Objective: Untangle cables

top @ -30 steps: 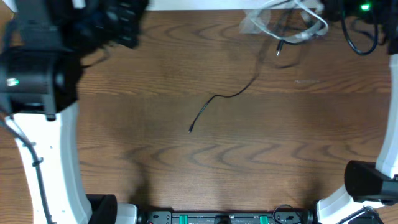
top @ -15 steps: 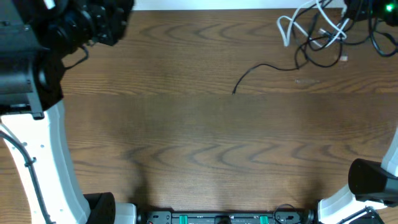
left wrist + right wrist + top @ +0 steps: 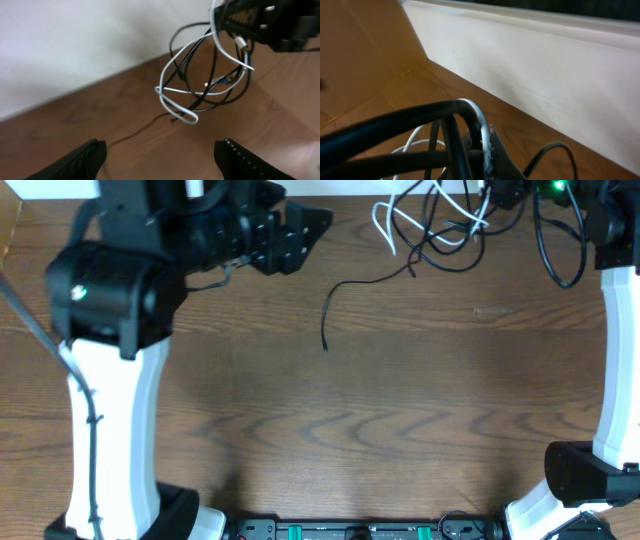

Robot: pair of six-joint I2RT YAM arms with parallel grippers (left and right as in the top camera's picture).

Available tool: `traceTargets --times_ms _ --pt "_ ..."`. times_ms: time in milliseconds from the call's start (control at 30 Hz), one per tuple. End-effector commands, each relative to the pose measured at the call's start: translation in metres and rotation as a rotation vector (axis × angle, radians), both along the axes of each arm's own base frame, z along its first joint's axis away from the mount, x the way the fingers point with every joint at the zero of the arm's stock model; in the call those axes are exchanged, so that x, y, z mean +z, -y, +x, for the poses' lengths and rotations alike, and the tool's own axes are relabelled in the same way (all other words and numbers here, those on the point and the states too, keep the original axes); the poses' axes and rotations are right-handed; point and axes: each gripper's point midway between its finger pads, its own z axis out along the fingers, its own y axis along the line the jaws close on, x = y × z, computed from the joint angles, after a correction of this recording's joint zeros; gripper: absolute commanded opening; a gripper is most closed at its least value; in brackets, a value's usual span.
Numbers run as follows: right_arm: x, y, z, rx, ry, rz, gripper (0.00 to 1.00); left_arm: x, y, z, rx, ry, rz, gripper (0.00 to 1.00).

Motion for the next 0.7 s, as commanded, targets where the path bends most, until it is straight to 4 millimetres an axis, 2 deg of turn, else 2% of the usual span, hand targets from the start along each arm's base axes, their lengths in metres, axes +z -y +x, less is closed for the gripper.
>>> traceTargets --times_ms 0,167,200,267,400,467,567,667 --pt "0.011 -0.018 -0.011 0.06 0.026 0.018 0.01 -0.027 0.025 0.014 -0.007 -0.148 -0.047 0.74" --pt "0.01 -0.035 -0.015 0.077 0.036 0.001 0.01 -0.04 0.066 0.015 -0.048 -0.227 -0.093 0.73" --pt "0.009 -0.036 -0.014 0.067 0.036 -0.007 0.01 -0.04 0.069 0.016 -0.027 -0.257 -0.119 0.71" --pt "0.006 -0.039 -0.014 0.066 0.047 -0.036 0.01 -0.038 0.068 0.02 0.038 -0.314 -0.17 0.64" --pt "0.0 -0.041 -0.01 0.026 0.06 -0.092 0.01 -0.036 0.068 0.022 0.079 -0.367 -0.223 0.58" --pt "-0.002 -0.038 -0.006 -0.009 0.063 -0.113 0.01 -0.04 0.065 0.022 0.117 -0.407 -0.233 0.51" --pt "-0.002 -0.036 -0.004 -0.018 0.076 -0.129 0.01 -0.053 0.05 0.029 0.233 -0.431 -0.191 0.51" --pt "0.0 -0.037 -0.004 -0.017 0.085 -0.127 0.01 -0.057 0.048 0.029 0.25 -0.442 -0.182 0.52"
